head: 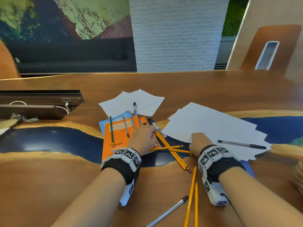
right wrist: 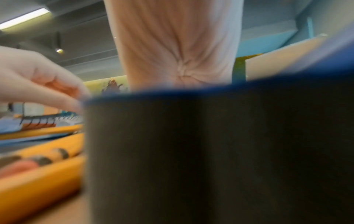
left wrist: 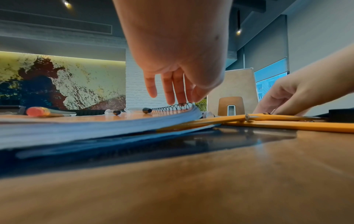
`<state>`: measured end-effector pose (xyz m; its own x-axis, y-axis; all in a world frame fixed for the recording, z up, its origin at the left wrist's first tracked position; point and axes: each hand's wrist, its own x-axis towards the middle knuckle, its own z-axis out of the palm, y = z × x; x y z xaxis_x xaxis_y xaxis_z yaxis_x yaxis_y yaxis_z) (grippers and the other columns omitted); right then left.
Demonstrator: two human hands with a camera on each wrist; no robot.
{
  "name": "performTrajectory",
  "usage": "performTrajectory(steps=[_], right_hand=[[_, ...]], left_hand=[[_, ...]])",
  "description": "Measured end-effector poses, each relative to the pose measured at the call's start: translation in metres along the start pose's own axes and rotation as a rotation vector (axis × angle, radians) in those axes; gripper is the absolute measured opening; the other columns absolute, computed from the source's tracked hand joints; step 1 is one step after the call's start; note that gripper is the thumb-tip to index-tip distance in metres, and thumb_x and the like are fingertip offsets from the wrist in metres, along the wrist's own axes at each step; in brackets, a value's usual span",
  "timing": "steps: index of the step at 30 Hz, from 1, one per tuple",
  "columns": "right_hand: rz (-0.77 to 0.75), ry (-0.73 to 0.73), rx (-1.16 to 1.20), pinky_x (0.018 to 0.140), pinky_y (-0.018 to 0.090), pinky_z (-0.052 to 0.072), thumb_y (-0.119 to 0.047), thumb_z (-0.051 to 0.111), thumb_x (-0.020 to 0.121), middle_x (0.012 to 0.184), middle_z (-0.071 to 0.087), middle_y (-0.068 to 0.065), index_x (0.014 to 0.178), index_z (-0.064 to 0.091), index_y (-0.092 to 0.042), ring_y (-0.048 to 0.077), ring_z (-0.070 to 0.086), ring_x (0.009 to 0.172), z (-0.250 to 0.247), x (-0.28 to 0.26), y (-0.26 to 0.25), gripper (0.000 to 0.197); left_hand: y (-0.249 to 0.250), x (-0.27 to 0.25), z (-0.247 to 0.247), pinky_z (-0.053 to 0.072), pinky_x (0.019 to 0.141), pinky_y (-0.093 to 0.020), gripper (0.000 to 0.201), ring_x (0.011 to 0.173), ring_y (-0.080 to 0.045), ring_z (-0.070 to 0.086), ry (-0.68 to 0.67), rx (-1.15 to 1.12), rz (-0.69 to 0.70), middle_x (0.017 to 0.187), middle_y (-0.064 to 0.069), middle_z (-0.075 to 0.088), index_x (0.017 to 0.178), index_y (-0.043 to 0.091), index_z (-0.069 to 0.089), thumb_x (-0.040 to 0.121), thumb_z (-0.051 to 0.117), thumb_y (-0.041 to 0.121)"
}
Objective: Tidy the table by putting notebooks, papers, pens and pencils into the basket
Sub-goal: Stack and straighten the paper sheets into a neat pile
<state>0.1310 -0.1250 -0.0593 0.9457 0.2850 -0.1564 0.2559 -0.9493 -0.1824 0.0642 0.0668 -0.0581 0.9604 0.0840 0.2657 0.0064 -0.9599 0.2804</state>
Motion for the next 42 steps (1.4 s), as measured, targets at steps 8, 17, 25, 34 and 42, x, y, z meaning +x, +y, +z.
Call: performTrajectory(steps=[8, 17, 25, 34, 42], right_hand=[[0.030, 0.113, -0.008, 0.087, 0.030, 0.047, -0.004, 0.046, 0.093, 0.117, 0.061, 0.016, 0.114, 0.058, -0.001, 0.030, 0.059, 0.108, -0.008, -0.007, -0.008, 0.023], [-0.071, 0.395, 0.285, 0.070, 0.035, 0.043, -0.014, 0.038, 0.099, 0.108, 0.061, 0.021, 0.114, 0.046, -0.004, 0.038, 0.060, 0.096, -0.017, -0.014, -0.016, 0.020], [-0.533, 0.280, 0.490, 0.066, 0.026, 0.045, -0.018, 0.044, 0.098, 0.081, 0.066, 0.006, 0.108, 0.061, -0.012, 0.012, 0.056, 0.067, -0.007, -0.014, -0.020, 0.021], [-0.087, 0.109, 0.210, 0.104, 0.040, 0.037, -0.007, 0.047, 0.089, 0.134, 0.039, 0.013, 0.129, 0.045, -0.010, 0.029, 0.039, 0.125, 0.003, 0.004, -0.008, 0.041], [0.426, 0.002, 0.059, 0.111, 0.054, 0.023, -0.028, 0.055, 0.087, 0.149, 0.018, 0.021, 0.138, 0.030, -0.009, 0.037, 0.010, 0.140, 0.013, 0.007, -0.008, 0.060]], left_hand=[[0.001, 0.000, -0.001, 0.041, 0.094, -0.036, 0.023, 0.109, -0.019, 0.049, -0.010, -0.003, 0.006, 0.113, -0.001, 0.058, 0.114, 0.016, 0.057, 0.096, 0.045, 0.020], [0.009, 0.005, 0.006, 0.040, 0.077, -0.024, 0.044, 0.091, -0.012, 0.052, -0.045, -0.182, 0.036, 0.096, 0.001, 0.060, 0.104, 0.012, 0.064, 0.097, 0.040, 0.048], [0.026, 0.014, 0.007, 0.049, 0.074, -0.025, 0.049, 0.085, -0.010, 0.061, 0.010, -0.556, -0.049, 0.094, 0.002, 0.067, 0.113, 0.018, 0.060, 0.089, 0.048, 0.059], [0.021, 0.024, 0.007, 0.036, 0.051, -0.024, 0.016, 0.066, -0.020, 0.052, 0.212, -0.369, -0.260, 0.076, -0.008, 0.053, 0.096, 0.004, 0.050, 0.099, 0.041, 0.017], [0.032, 0.013, -0.014, 0.032, 0.044, -0.020, 0.019, 0.057, -0.016, 0.049, 0.506, -0.380, -0.254, 0.068, 0.000, 0.047, 0.110, 0.007, 0.041, 0.102, 0.034, 0.022]])
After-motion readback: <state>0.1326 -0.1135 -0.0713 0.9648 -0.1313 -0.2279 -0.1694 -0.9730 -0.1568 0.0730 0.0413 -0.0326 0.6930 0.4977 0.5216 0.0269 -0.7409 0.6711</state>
